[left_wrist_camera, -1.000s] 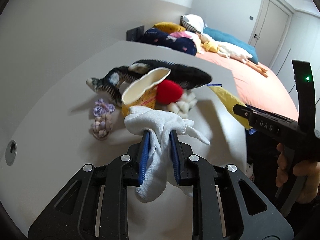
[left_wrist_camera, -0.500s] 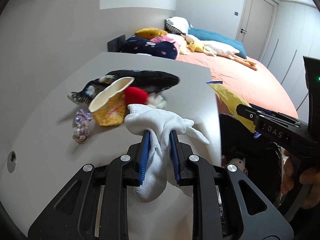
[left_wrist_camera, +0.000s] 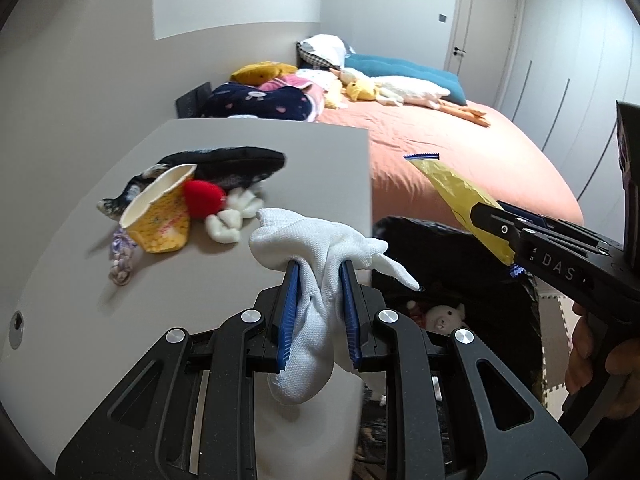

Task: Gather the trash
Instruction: 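Carry the wrapper and glove over the black bin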

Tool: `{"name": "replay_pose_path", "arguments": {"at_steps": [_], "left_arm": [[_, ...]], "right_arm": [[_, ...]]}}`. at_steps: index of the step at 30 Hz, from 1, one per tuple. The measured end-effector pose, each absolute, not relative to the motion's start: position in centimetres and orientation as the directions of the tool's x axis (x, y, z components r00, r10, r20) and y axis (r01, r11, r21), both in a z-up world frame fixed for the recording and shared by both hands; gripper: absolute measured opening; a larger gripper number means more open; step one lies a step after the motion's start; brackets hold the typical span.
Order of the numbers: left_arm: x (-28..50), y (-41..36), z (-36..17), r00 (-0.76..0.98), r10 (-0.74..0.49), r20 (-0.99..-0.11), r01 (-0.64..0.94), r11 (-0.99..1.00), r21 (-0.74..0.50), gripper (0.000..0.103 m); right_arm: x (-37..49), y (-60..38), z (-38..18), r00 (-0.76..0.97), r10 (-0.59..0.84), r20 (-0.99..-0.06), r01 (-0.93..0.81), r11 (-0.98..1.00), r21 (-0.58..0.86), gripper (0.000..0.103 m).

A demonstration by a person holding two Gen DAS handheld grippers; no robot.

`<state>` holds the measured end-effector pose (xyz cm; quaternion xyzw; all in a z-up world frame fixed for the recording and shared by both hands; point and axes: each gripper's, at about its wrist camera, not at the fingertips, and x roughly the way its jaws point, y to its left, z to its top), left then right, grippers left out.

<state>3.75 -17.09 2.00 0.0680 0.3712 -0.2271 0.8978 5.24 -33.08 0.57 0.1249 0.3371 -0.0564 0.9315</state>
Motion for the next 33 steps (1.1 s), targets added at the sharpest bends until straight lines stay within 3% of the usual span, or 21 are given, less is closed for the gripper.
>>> {"name": "replay_pose_path", "arguments": {"at_steps": [33], "left_arm": [[-0.6,-28.8,0.8,0.51,-0.46,-0.727,0.645,0.763,-0.031,0.021]], "right_arm": [[-3.9,-42.6,1.0,0.757,-0.206,-0.62,0.375,0.914,0.154,0.029]]}}
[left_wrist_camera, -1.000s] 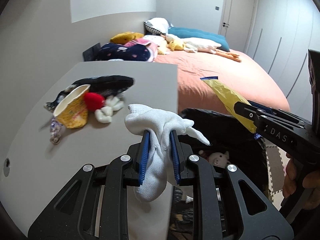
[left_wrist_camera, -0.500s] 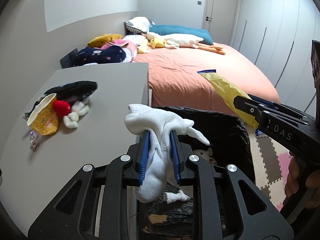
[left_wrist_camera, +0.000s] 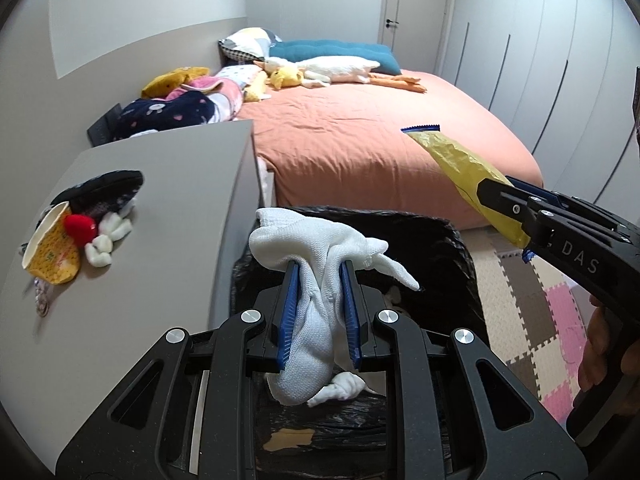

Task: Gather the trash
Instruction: 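Carry the wrapper and glove over the black bin, then open both tools to drop the wrapper and glove into the bin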

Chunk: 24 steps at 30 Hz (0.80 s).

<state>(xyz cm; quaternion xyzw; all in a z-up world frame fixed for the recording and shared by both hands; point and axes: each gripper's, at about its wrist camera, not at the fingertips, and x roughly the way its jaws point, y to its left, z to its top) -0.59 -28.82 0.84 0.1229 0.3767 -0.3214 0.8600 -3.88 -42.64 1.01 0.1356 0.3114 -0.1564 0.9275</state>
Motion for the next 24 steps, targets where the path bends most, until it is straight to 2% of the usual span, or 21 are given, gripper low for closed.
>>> {"name": "replay_pose_path", "arguments": {"at_steps": [14,16,17,18,20,24], "left_arm": [[-0.8,-31.6,-1.6,0.434,-0.44,-0.786,0.68,0.732,-0.034,0.021],[-0.9,-31.8,-1.9,0.415,-0.439,-0.797,0.69,0.723,-0.039,0.04],[-0.9,-31.8,-1.9,0.414,-0.438,-0.798,0.689,0.724,-0.039,0.072],[-1.0,-31.7,-1.8,0.431,-0.437,-0.789,0.682,0.73,-0.032,0.094],[-1.2,-31.2,-1.4,0.484,-0.44,-0.756,0.662,0.749,-0.013,0.096],[-0.4,-30.4,-1.3,0.491,-0.431,-0.757,0.632,0.775,-0.031,0.096]], "right_arm": [[-4.5,-45.1,-0.3,0.725,-0.238,-0.646,0.431,0.888,0.157,0.029],[-4.5,-45.2,-0.5,0.723,-0.234,-0.651,0.433,0.886,0.163,0.029],[-4.6,-45.3,-0.5,0.726,-0.225,-0.649,0.434,0.883,0.18,0.033],[-4.6,-45.5,-0.6,0.729,-0.22,-0.648,0.436,0.879,0.192,0.045],[-4.9,-45.8,-0.5,0.734,-0.229,-0.639,0.449,0.87,0.205,0.064],[-5.3,-46.0,-0.3,0.733,-0.257,-0.63,0.473,0.858,0.2,0.071]]}}
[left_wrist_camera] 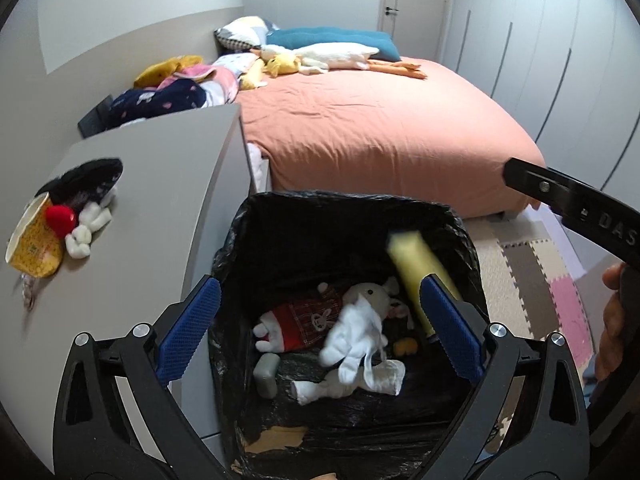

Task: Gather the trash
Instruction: 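Open both tools to drop the wrapper and glove into the bin, then move both open tools back over the desk pile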

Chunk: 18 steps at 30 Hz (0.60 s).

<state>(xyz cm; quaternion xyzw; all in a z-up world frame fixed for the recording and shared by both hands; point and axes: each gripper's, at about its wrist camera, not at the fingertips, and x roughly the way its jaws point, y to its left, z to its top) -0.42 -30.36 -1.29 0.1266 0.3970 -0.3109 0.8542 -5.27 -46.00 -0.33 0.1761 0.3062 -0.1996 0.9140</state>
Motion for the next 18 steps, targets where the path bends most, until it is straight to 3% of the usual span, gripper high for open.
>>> {"name": "replay_pose_path", "arguments": {"at_steps": [18], "left_arm": [[0.14,-29.67,-1.75,0.496,-0.412,-0.764,0.616,0.788,-0.025,0.096]], "right_arm": [[-4.52,-45.47,-0.81,0.73,-0.239,-0.641,0.456,0.868,0.195,0.073]]}}
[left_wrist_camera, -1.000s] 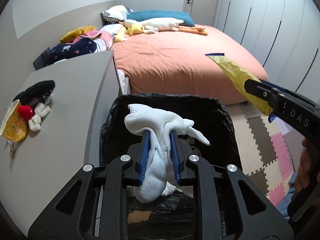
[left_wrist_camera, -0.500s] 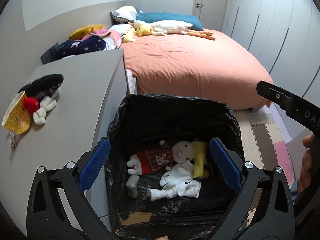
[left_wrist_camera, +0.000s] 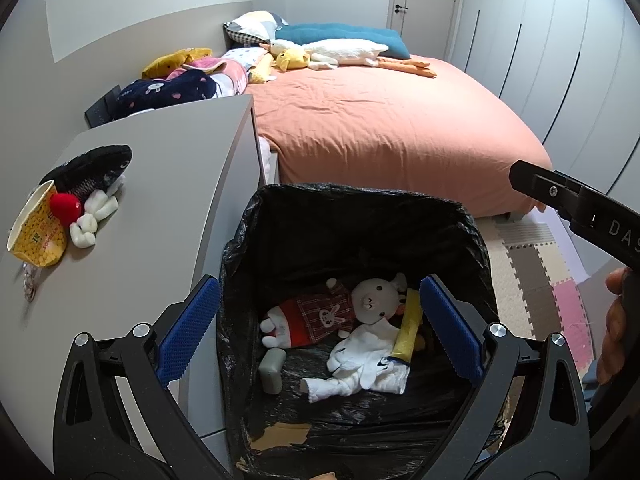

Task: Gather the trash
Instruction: 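Move both open tools back over the desk pile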

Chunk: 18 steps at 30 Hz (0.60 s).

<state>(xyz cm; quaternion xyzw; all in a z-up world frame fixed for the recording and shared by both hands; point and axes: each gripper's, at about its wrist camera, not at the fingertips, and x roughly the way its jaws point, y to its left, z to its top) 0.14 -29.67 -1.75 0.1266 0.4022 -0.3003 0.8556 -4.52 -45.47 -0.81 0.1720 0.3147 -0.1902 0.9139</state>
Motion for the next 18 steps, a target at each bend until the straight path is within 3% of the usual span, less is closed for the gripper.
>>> {"name": "replay_pose_path", "arguments": {"at_steps": [18], "left_arm": [[3.6,-25.8,-2.4,0.524,-0.356,-0.773,0.54,0.841,-0.021,0.096]], "right_arm": [[0.0,-42.2,-2.0,0.727,-0.164,-0.666,0.368,0.913,0.177,0.073]]}}
